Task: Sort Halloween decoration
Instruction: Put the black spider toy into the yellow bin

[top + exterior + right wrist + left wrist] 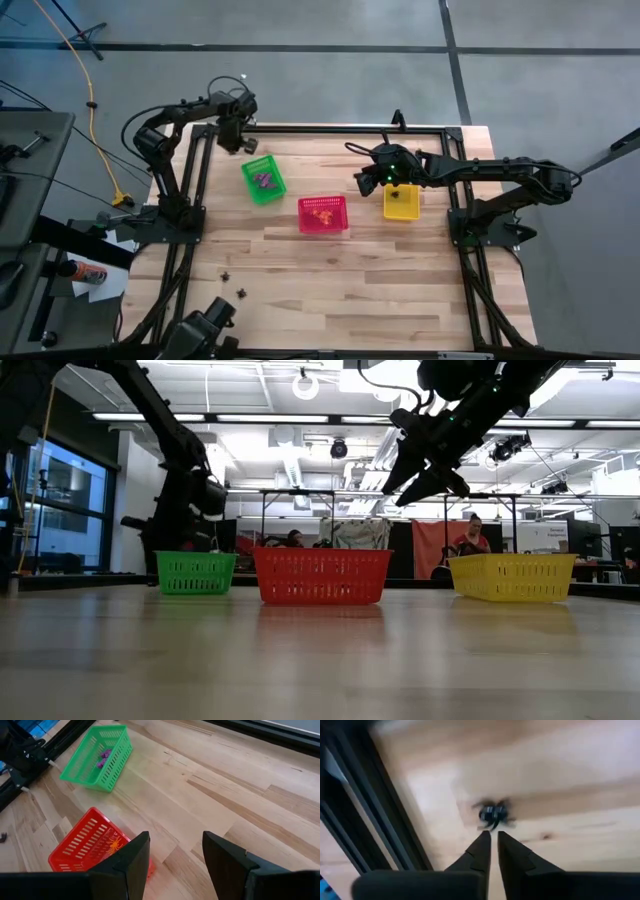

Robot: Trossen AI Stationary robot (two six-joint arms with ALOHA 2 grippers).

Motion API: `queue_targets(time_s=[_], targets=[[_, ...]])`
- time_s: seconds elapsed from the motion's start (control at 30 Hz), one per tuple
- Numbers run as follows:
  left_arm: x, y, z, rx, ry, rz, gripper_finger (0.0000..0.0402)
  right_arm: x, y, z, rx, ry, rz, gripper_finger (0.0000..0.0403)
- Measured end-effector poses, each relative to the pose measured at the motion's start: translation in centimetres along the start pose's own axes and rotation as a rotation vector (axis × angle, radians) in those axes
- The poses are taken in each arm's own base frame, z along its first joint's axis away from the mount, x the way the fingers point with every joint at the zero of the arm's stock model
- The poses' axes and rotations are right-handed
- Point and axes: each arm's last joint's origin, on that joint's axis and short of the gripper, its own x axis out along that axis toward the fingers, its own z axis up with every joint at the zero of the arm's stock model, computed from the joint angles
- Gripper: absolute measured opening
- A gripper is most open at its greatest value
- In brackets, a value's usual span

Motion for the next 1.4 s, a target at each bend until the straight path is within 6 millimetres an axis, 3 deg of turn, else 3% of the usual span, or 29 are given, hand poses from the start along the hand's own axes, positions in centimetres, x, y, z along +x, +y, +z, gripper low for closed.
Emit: queue_targets(time_s=[0.13,0.47,1.4], targets=[[1.09,-0.04,-0.8,-0.011,0.032,0.034,0.0059,0.0,0.01,0.0,0.0,0.002,0.002,0.0177],[0.96,-0.88,-0.15,0.011,-0.049,-0.022,0.0131,0.0,0.06,-0.04,0.026,0.014,0.02,0.0177],[0.95,-0.77,-0.22,-0.015,-0.048,0.009,0.012,0.0,0.09,-0.06,0.052,0.019,0.029,0.0177]])
